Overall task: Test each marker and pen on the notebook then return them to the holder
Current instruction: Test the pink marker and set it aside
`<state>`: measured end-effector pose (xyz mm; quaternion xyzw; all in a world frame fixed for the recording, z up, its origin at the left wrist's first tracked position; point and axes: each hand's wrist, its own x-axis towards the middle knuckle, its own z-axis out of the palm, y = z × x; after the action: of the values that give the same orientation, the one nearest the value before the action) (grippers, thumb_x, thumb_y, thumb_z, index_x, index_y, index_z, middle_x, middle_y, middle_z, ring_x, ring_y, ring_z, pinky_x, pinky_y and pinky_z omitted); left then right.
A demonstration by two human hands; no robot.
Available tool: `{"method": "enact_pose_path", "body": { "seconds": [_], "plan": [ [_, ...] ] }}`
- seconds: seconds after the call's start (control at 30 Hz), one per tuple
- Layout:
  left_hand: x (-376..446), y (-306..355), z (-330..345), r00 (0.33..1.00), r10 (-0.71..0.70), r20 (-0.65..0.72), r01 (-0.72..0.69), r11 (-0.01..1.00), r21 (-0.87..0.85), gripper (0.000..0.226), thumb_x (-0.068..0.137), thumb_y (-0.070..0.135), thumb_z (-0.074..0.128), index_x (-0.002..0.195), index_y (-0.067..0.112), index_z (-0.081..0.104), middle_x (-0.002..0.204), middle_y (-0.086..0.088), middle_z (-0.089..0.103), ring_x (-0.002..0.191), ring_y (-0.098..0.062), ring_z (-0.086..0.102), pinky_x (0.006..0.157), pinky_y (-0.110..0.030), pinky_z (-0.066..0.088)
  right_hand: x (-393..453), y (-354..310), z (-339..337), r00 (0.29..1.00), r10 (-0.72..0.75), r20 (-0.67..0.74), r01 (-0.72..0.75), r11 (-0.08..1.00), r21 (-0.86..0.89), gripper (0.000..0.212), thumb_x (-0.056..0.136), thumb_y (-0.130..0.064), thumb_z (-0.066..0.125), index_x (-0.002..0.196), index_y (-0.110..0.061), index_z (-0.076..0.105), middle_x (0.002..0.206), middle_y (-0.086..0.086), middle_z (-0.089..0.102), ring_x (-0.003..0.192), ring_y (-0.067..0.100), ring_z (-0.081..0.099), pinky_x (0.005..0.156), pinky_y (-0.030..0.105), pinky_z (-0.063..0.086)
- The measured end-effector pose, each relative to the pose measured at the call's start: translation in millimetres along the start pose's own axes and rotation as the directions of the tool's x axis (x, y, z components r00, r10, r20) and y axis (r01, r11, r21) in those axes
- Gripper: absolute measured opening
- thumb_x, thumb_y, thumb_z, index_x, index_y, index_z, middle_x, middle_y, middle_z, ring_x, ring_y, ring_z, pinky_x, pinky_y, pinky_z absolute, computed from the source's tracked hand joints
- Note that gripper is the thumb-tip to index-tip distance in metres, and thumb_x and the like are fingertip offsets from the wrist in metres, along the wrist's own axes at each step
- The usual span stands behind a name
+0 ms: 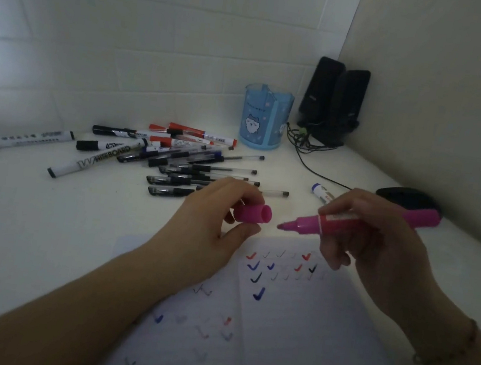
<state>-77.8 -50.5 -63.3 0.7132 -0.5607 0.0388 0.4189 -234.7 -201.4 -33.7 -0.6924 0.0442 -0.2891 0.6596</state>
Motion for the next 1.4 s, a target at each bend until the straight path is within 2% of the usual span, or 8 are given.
{"method": "enact_pose_path", "body": {
  "seconds": [0.13, 0.3, 0.47, 0.63, 0.8, 1.0, 1.23, 1.4],
  "plan": [
    [0, 1, 1, 1.000, 0.003, 0.004, -0.003, 1.000, 0.008, 0.030, 0.081, 0.019, 0.072, 0.106, 0.029, 0.058, 0.096, 0.020, 0.055, 0.085, -0.002, 0.051, 0.076, -0.010, 0.042, 0, 3, -2, 0.999, -0.015, -0.052, 0.017, 0.999, 0.041, 0.031, 0.084, -0.018, 0.041, 0.074, -0.003, 0.066, 0.049, 0.014, 0.058, 0.037, 0.027, 0.045, 0.040, 0.022, 0.032],
    [1, 1, -1, 0.994, 0.113, 0.007, -0.113, 0.994, 0.012, 0.025, 0.084, 0.023, 0.069, 0.108, 0.025, 0.062, 0.095, 0.020, 0.055, 0.082, 0.006, 0.048, 0.072, -0.007, 0.038, -1, 5, 1, 0.998, 0.045, -0.043, -0.050, 0.992, -0.118, 0.019, 0.079, -0.012, 0.047, 0.086, -0.007, 0.063, 0.060, 0.017, 0.065, 0.042, 0.027, 0.052, 0.041, 0.026, 0.033],
    [0, 4, -4, 0.984, 0.171, 0.056, -0.168, 0.984, -0.052, 0.025, 0.092, 0.035, 0.053, 0.110, 0.021, 0.061, 0.092, 0.011, 0.057, 0.080, -0.002, 0.050, 0.071, -0.010, 0.037, -1, 3, 7, 0.996, 0.094, -0.003, -0.093, 0.987, -0.132, 0.008, 0.078, -0.020, 0.059, 0.080, -0.015, 0.065, 0.070, 0.018, 0.069, 0.046, 0.032, 0.057, 0.041, 0.026, 0.036],
    [-5, 9, -4, 0.988, 0.126, 0.086, -0.110, 0.980, -0.168, 0.028, 0.096, 0.042, 0.038, 0.109, 0.025, 0.057, 0.079, 0.011, 0.056, 0.070, -0.007, 0.051, 0.061, -0.011, 0.036, -2, 2, 12, 0.995, 0.083, 0.049, -0.080, 0.995, -0.056, 0.041, 0.070, -0.050, 0.069, 0.081, -0.011, 0.064, 0.073, 0.018, 0.070, 0.045, 0.032, 0.059, 0.041, 0.024, 0.039],
    [-7, 17, -2, 0.993, 0.095, 0.068, -0.075, 0.965, -0.251, 0.024, 0.095, 0.039, 0.038, 0.103, 0.023, 0.055, 0.073, 0.015, 0.052, 0.063, -0.002, 0.049, 0.057, -0.008, 0.034, -7, 3, 22, 0.998, 0.028, 0.058, -0.026, 0.999, -0.031, 0.040, 0.075, -0.049, 0.066, 0.081, -0.010, 0.059, 0.075, 0.017, 0.071, 0.050, 0.035, 0.065, 0.041, 0.024, 0.042],
    [-9, 15, -3, 0.995, 0.070, 0.068, -0.053, 0.972, -0.231, 0.027, 0.094, 0.041, 0.037, 0.101, 0.022, 0.055, 0.075, 0.014, 0.052, 0.063, -0.004, 0.048, 0.056, -0.009, 0.033, -7, 3, 28, 0.998, 0.038, 0.051, -0.034, 0.997, -0.073, 0.041, 0.073, -0.057, 0.066, 0.080, -0.017, 0.059, 0.076, 0.015, 0.071, 0.053, 0.037, 0.066, 0.040, 0.024, 0.040],
    [-8, 22, -10, 0.989, 0.097, 0.107, -0.062, 0.953, -0.296, 0.024, 0.094, 0.044, 0.036, 0.095, 0.028, 0.055, 0.065, 0.014, 0.048, 0.055, -0.006, 0.045, 0.052, -0.020, 0.038, -14, 7, 30, 0.996, -0.082, 0.026, 0.085, 0.985, -0.150, 0.029, 0.079, -0.047, 0.063, 0.074, -0.020, 0.054, 0.070, 0.012, 0.070, 0.051, 0.036, 0.064, 0.043, 0.021, 0.040],
    [-8, 16, -7, 0.984, 0.094, 0.153, -0.035, 0.937, -0.347, 0.032, 0.093, 0.047, 0.036, 0.097, 0.024, 0.057, 0.063, 0.014, 0.047, 0.054, -0.006, 0.042, 0.054, -0.021, 0.035, -16, 6, 34, 0.991, -0.130, 0.010, 0.129, 0.964, -0.232, 0.012, 0.079, -0.032, 0.054, 0.071, -0.023, 0.053, 0.066, 0.004, 0.070, 0.048, 0.019, 0.062, 0.048, 0.016, 0.043]
  ]
}}
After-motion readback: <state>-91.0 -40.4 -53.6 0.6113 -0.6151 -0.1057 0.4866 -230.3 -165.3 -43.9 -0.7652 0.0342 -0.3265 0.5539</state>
